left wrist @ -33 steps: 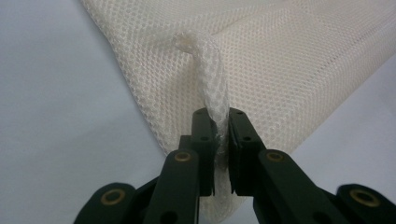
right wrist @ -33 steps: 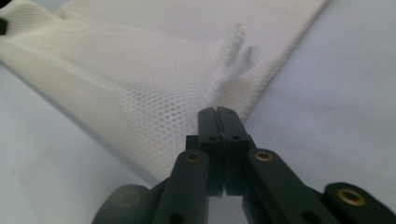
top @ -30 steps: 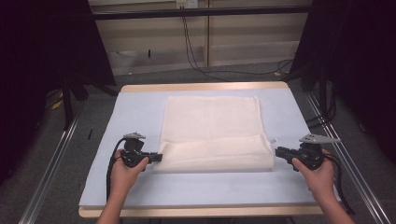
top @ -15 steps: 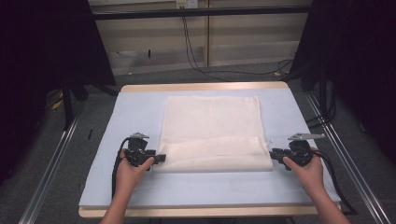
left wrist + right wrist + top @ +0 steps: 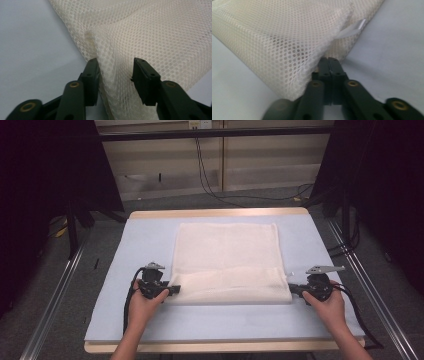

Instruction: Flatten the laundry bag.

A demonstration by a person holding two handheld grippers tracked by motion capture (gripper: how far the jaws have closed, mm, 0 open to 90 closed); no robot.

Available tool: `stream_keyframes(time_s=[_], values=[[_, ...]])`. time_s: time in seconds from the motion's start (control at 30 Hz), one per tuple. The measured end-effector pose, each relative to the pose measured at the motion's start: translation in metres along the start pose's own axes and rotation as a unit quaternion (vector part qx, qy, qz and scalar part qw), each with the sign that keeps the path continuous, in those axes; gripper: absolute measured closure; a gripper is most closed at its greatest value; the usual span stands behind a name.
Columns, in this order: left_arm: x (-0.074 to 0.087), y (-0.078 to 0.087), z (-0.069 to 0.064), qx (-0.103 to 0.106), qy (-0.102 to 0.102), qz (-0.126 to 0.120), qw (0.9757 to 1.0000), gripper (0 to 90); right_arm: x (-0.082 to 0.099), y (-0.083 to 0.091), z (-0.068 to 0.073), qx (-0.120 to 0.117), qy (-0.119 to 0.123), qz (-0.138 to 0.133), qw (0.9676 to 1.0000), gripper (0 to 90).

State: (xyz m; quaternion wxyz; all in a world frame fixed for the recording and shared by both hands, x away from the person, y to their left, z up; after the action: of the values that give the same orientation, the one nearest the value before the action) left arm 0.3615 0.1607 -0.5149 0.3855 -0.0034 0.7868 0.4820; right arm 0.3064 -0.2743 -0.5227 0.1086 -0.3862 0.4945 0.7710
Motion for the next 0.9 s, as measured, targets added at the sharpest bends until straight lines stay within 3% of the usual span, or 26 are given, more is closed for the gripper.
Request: stream_keyframes(time_s=[0.03,0.07,0.13,0.33,0.4,0.57,0.7,0.8,0.87,0.9], values=[[-0.002,-0.001,-0.001,-0.002,0.005,-0.005,1.0000,67.9,-0.001,-0.001,0.000,0.003,-0.001,0.003,1.0000,90.0],[-0.003,-0.001,0.000,-0.003,-0.004,-0.003,1.0000,71.6,-0.003,-0.002,-0.002,0.005,-0.010,-0.003,0.9999,90.0],[-0.005,-0.001,-0.001,-0.003,-0.004,-0.009,1.0000,78.9,-0.008,-0.005,-0.004,0.015,-0.005,-0.013,0.9998,90.0],[-0.008,-0.002,0.002,0.000,0.004,-0.001,1.0000,80.5,-0.022,-0.024,0.002,0.017,0.000,-0.002,0.9999,90.0],[-0.008,-0.002,0.002,0.001,0.003,-0.005,1.0000,80.4,-0.024,-0.023,0.002,0.035,0.022,0.001,0.9991,90.0],[-0.006,0.000,0.003,0.005,0.004,-0.011,0.9999,79.0,-0.018,-0.009,0.003,0.061,0.028,0.006,0.9977,65.0],[-0.005,0.000,0.002,-0.006,-0.003,-0.010,0.9999,76.1,-0.008,-0.007,0.001,0.055,0.033,0.015,0.9978,53.6],[-0.005,0.000,0.002,-0.006,-0.002,-0.009,0.9999,75.0,-0.008,-0.009,-0.001,0.053,0.018,0.012,0.9984,55.9],[-0.005,-0.001,0.001,-0.003,0.003,-0.011,0.9999,75.0,-0.010,-0.011,-0.001,0.049,0.020,0.011,0.9986,72.7],[-0.005,-0.001,0.002,-0.002,-0.004,-0.004,1.0000,75.0,-0.011,-0.013,0.000,0.030,0.014,0.009,0.9994,76.3]])
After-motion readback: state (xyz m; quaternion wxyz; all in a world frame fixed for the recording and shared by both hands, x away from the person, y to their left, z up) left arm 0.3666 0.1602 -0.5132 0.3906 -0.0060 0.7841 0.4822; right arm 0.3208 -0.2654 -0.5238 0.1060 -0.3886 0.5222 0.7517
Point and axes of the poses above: each handheld gripper's, and its own axes: y roughly backward along the jaws, x roughly out of its underside, z roughly to its left, the point moved 6 cm from there along -y, roughly forward along the jaws
